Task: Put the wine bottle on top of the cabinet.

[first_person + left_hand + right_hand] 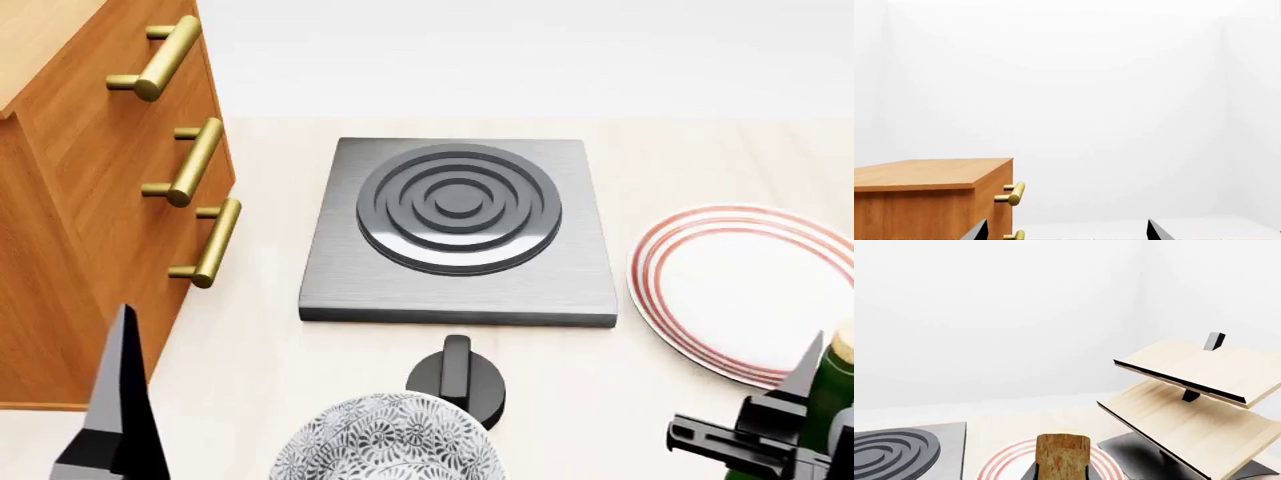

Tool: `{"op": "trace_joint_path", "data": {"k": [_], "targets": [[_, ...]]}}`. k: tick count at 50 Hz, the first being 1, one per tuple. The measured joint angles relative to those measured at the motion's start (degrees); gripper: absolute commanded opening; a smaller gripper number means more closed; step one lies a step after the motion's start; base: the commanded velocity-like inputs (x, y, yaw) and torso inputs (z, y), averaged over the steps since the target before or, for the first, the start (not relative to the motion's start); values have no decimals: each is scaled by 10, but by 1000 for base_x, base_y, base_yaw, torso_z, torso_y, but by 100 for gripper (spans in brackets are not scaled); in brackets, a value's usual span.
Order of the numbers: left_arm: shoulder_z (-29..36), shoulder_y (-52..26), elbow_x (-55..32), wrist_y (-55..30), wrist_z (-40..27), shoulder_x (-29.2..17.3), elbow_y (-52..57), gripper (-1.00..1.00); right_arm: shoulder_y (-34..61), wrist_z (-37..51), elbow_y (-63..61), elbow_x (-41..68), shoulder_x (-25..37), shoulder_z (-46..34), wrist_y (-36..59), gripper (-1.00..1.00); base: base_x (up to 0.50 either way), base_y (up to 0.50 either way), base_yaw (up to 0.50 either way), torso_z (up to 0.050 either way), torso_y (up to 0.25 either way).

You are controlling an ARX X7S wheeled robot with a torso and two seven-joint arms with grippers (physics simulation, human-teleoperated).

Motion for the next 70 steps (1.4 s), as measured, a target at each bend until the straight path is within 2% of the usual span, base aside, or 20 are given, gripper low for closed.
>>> {"op": "trace_joint_path", "data": {"k": [16, 28, 48, 70], "targets": [[9, -3, -4, 7, -9, -8, -6, 100, -5, 2, 4, 4, 0, 4, -13, -100, 0, 0, 0, 0, 0], [15, -3, -7, 14, -13, -14, -13, 100, 10, 7, -21, 23, 18, 9, 30, -100, 0, 0, 0, 0, 0], [29, -9, -12, 13, -17, -19, -14, 100, 131, 14, -120, 61, 70, -18, 177, -100, 0, 0, 0, 0, 0], [56, -17, -13, 13, -9, -23, -24, 100, 271, 9, -134, 93, 44, -100, 255, -100, 0, 0, 0, 0, 0]]}}
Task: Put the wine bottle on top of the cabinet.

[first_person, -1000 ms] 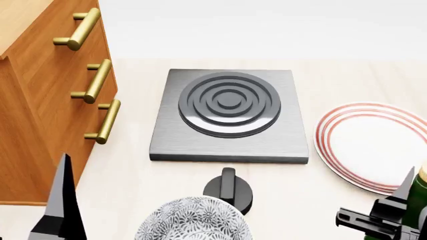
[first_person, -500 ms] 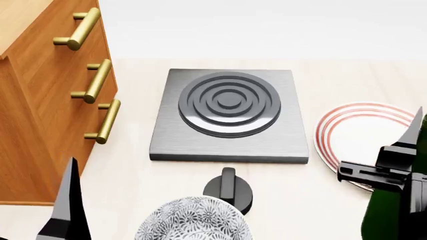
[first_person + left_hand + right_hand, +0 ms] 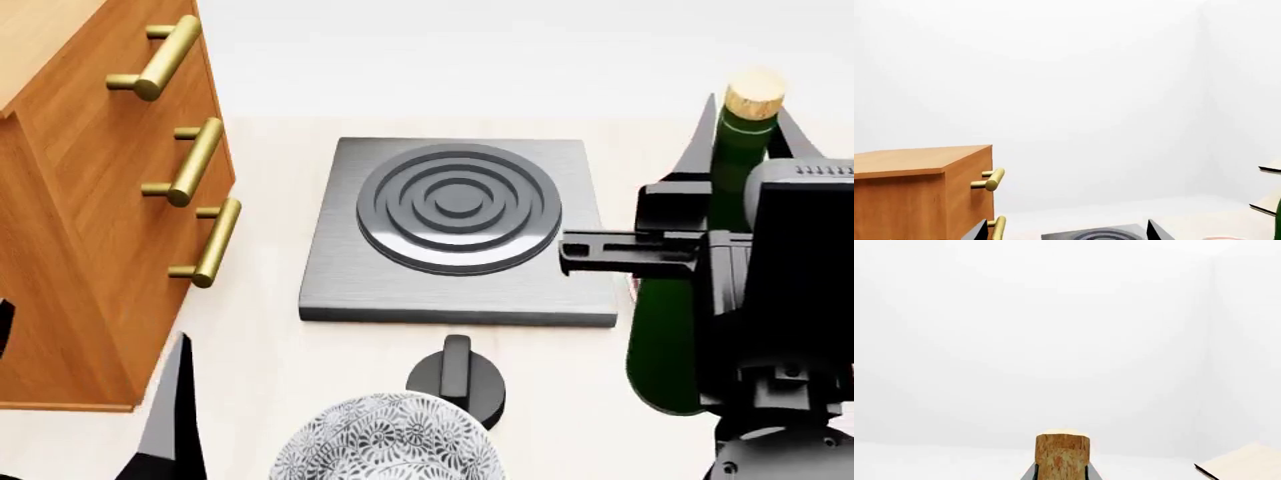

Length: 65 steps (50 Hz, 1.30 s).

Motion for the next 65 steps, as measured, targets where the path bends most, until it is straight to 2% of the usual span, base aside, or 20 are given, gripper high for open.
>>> {"op": "trace_joint_path", "data": {"k": [14, 28, 41, 54, 65], "targets": [[33, -7, 7, -6, 11, 6, -11, 100, 45, -7, 6, 8, -33, -54, 4, -100, 0, 0, 0, 0, 1], [98, -32, 10, -36, 36, 33, -23, 100, 62, -17, 33, 2, -58, -100, -18, -100, 0, 0, 0, 0, 1], [137, -65, -20, -23, 96, 77, -93, 100, 62, -18, 38, 0, -65, -118, -28, -100, 0, 0, 0, 0, 1], [148, -104, -52, -14, 146, 114, -168, 100, 59, -18, 42, -1, -67, -129, -36, -100, 0, 0, 0, 0, 1], [135, -108, -134, 39, 234, 153, -245, 100, 56, -17, 43, -2, -64, -133, -41, -100, 0, 0, 0, 0, 1]]}}
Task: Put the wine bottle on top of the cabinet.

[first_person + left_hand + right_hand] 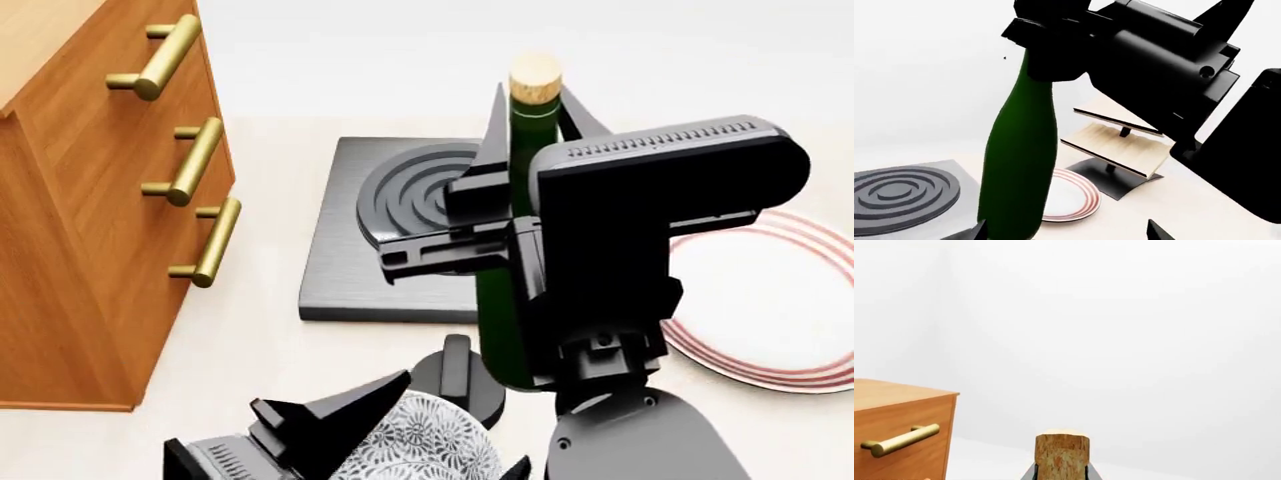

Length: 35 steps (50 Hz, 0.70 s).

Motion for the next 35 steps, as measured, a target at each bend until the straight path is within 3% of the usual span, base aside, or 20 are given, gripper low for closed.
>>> {"op": "trace_joint_path", "data": {"k": [9, 35], "targets": [[0, -21, -36, 16, 40, 31, -50, 100, -6, 1, 0, 0, 1, -4, -6, -100, 0, 0, 0, 0, 0], [45, -93, 25, 12, 41, 72, -156, 100, -21, 5, -13, 7, 9, -1, -12, -100, 0, 0, 0, 0, 1]]}}
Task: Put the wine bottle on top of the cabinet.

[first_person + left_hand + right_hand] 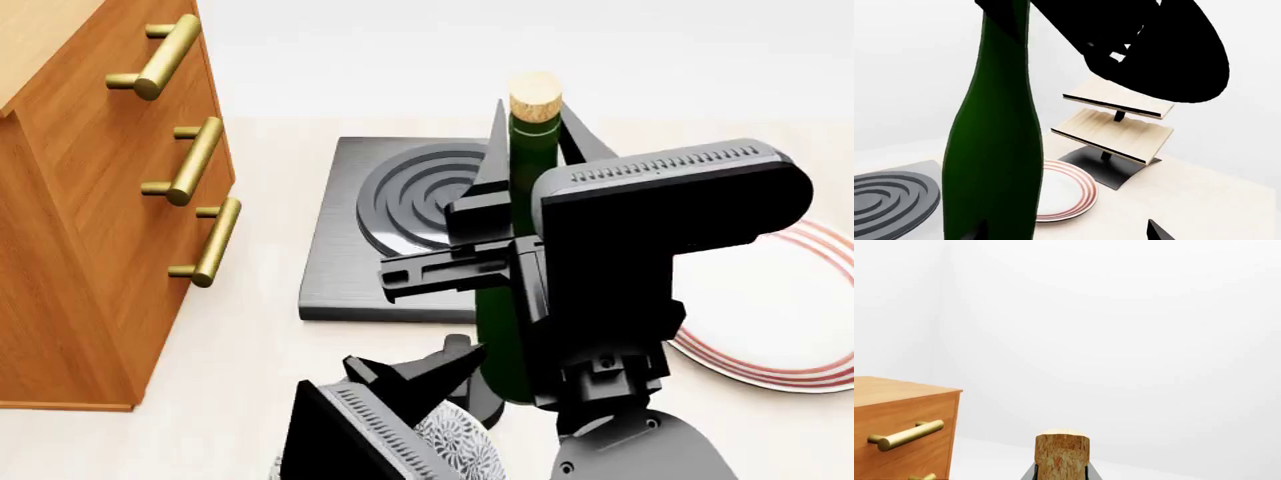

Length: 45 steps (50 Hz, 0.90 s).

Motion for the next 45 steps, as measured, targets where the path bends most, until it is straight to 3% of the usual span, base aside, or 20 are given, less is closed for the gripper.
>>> {"op": "trace_joint_path", "data": {"k": [45], "targets": [[9, -61, 25, 25, -10, 24, -113, 100, -12, 5, -4, 7, 10, -1, -8, -100, 0, 0, 0, 0, 0]]}}
